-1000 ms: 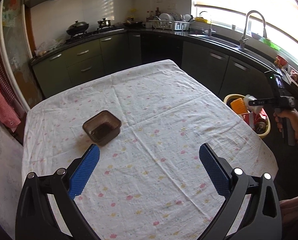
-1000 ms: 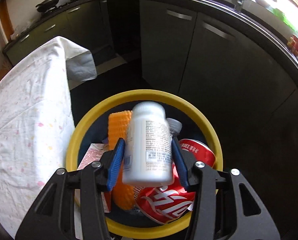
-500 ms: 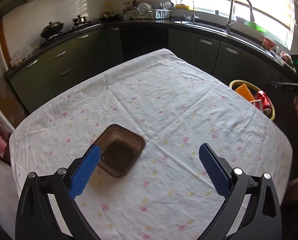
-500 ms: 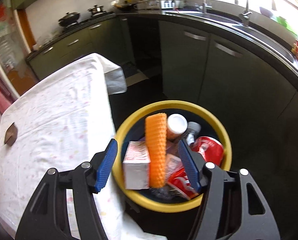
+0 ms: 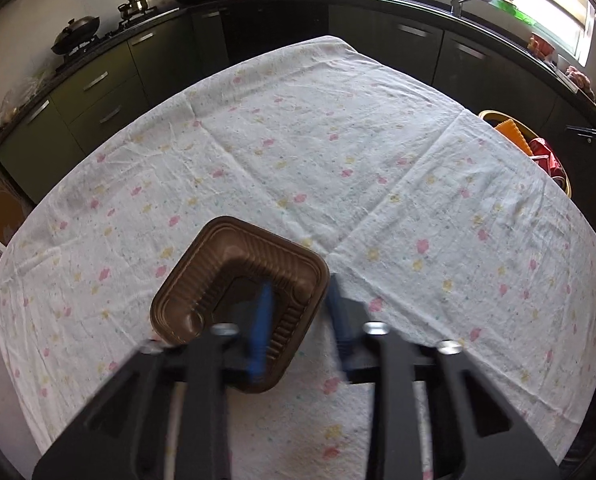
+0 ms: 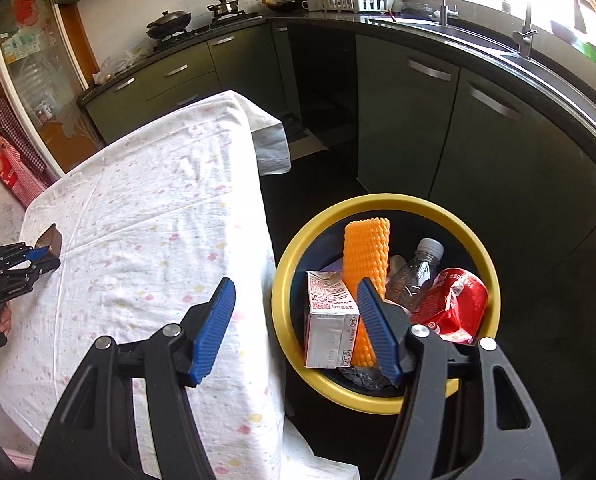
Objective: Collect trash
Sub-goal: 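Grasp the brown plastic tray with the left gripper, then carry the brown tray over the bin and open the left gripper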
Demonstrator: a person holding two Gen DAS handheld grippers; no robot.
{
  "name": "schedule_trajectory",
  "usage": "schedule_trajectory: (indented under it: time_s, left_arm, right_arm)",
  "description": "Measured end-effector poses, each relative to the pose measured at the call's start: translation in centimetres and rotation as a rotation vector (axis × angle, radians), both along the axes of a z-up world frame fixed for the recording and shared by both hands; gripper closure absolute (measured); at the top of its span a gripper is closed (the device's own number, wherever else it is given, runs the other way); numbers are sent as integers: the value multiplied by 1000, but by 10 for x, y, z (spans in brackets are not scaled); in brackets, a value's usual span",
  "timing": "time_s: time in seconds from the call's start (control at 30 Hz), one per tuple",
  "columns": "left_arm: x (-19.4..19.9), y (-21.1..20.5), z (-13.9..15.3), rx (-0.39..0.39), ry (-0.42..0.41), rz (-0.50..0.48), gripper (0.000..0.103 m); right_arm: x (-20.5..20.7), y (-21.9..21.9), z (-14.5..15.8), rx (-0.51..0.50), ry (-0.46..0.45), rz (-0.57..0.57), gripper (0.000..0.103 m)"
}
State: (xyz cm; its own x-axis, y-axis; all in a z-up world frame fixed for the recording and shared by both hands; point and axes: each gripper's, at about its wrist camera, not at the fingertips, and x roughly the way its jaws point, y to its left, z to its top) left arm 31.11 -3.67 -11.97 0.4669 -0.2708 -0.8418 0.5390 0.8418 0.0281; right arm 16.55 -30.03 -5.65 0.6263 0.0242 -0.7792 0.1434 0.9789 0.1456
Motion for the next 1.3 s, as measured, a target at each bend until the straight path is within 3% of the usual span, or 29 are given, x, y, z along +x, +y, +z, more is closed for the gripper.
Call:
schedule_trajectory:
  time_s: [0.1,0.33,0.53,0.73,0.97,1.1,1.23,1.3]
  left_arm:
    - [-7,-9,6,9,-18,-13,98]
    - [-33,-57,36,-3,-63,-80,98]
    - [-52,-142,67,-49,-72,-220,98]
    - [-60,-254,83,-111,-58,-406,98]
    - [-44,-379,72,-150,32,-542,98]
    - [-33,-446,48,-117,77,-581,98]
    - [-20,-487,21,-63,99,-581,98]
    - [-11,-500,6,-39,124,-563,90]
  right_arm:
    - [-3,1,1,11,-8,11,43]
    - [-20,-6,4,42,-36,17,43]
    - [-51,-34,7,45,-74,-40,43]
    - [-92,-79,8,31,-103,-153,43]
    - [-124,-115,-5,52,-98,-235,43]
    - [-128,-126,-14,74,-89,-252,43]
    - [-129,-131,-20,84,-81,-255,43]
    - [-129,-131,-22,85,-75,-252,43]
